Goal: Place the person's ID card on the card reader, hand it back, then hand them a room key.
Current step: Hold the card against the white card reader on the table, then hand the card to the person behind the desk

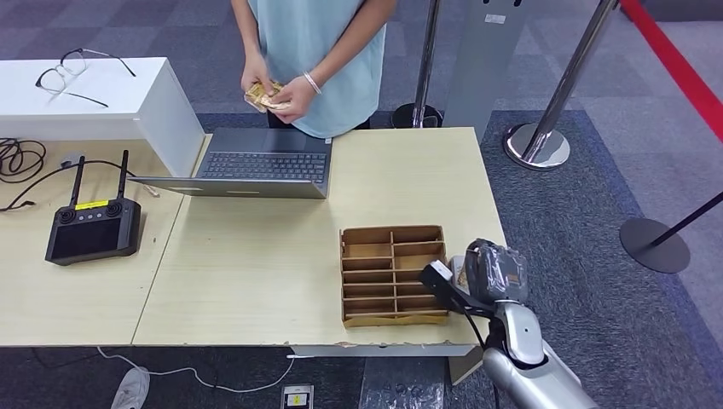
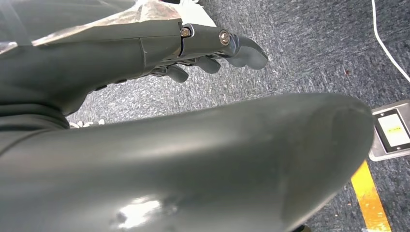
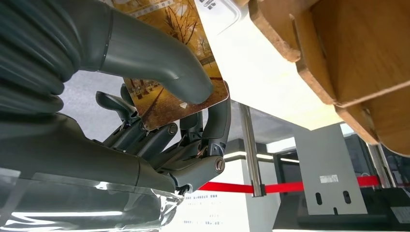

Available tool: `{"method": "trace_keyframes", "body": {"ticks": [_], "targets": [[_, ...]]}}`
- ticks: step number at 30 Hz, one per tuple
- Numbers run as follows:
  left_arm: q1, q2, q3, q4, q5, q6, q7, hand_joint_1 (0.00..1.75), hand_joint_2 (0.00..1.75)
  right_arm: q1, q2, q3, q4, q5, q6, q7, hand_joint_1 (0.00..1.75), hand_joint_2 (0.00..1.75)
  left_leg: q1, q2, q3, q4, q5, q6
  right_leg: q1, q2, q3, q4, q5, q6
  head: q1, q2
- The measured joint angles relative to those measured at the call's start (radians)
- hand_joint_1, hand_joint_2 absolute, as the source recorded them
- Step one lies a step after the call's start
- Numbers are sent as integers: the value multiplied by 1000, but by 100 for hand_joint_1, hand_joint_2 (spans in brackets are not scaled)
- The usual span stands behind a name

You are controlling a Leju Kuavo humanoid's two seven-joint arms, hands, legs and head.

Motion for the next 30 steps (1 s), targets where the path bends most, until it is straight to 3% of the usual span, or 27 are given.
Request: {"method": "trace_keyframes", "body": {"ticks": [30], "targets": [[0,0,-6,0,7,0,-7,0,0,-6,10,18,76,-4,-18,3,175,175,0,0,-1,0,0,0,0,0,-1,0,0,0,0,0]]}}
